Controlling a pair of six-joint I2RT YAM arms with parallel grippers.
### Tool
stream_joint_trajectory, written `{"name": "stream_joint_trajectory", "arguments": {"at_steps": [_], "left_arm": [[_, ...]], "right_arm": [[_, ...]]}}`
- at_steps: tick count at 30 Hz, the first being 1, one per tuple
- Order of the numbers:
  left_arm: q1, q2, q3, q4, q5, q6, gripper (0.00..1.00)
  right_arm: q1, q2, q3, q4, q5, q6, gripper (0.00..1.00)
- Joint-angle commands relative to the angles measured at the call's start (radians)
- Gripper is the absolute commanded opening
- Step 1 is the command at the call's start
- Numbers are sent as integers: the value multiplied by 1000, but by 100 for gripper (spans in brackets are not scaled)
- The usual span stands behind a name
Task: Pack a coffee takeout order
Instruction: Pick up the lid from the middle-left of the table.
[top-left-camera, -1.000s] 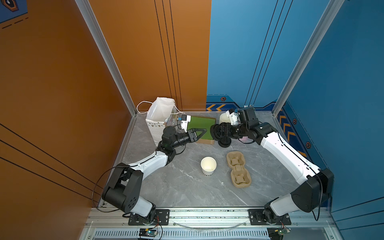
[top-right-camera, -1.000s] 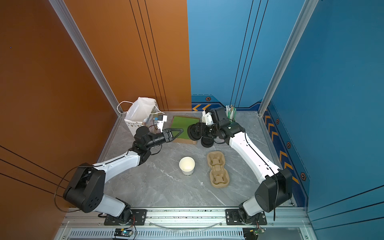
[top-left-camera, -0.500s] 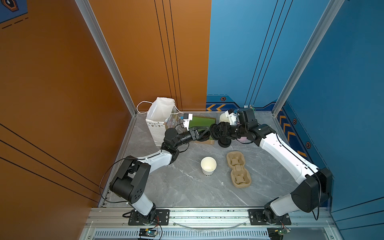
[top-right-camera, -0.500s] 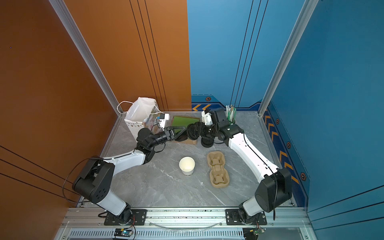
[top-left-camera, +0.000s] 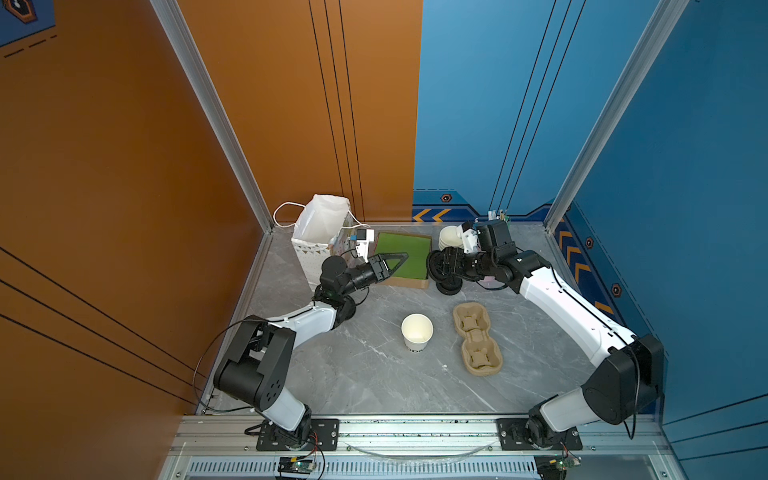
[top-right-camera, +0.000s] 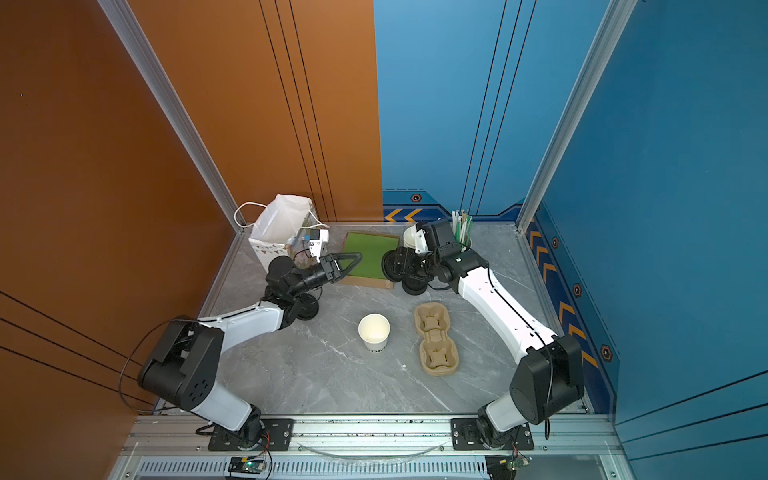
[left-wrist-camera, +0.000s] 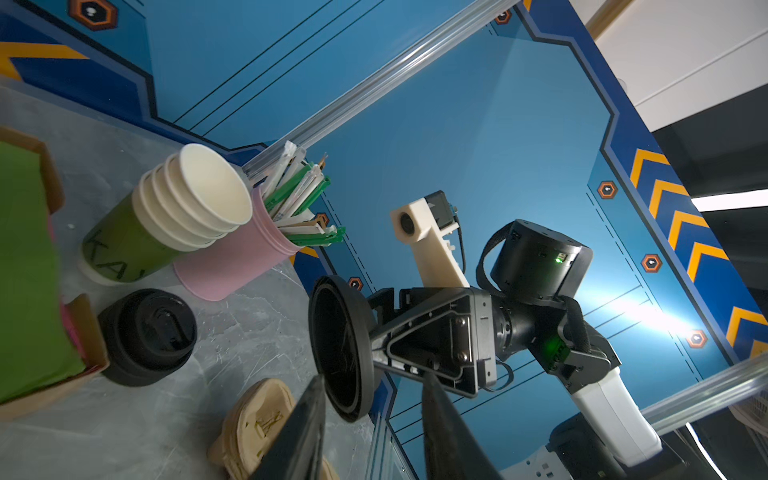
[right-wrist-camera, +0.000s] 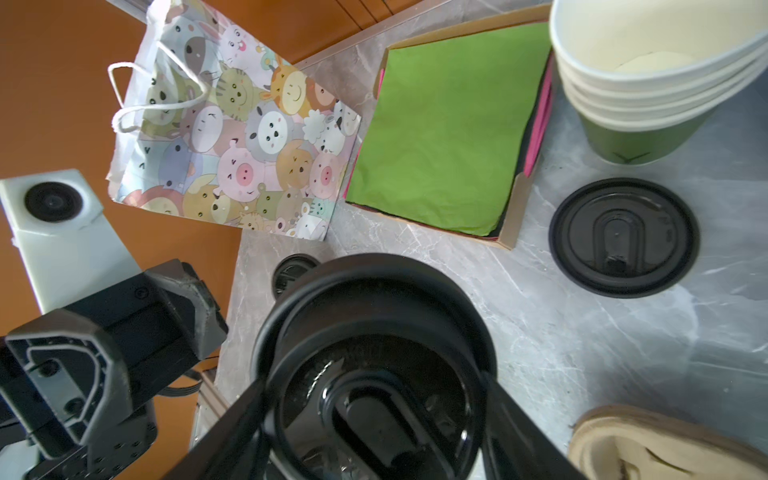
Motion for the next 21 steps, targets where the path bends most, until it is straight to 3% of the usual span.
{"name": "stream_joint_trajectory", "arguments": {"at_steps": [1,5,10,21], "left_arm": [[32,-129,-13,-287,-27,213,46],[42,-292,38,-838,-199,542,55],[68,-411,88,-1247,-387,743,66],[170,-533,33,-1415,-452,818,80]], "right_arm": [[4,-2,1,-65,100,-75,72],[31,17,12,-103,157,-130,72],[113,37,49,-174,242,-220,73],[340,80,107,-341,360,-338,73]]}}
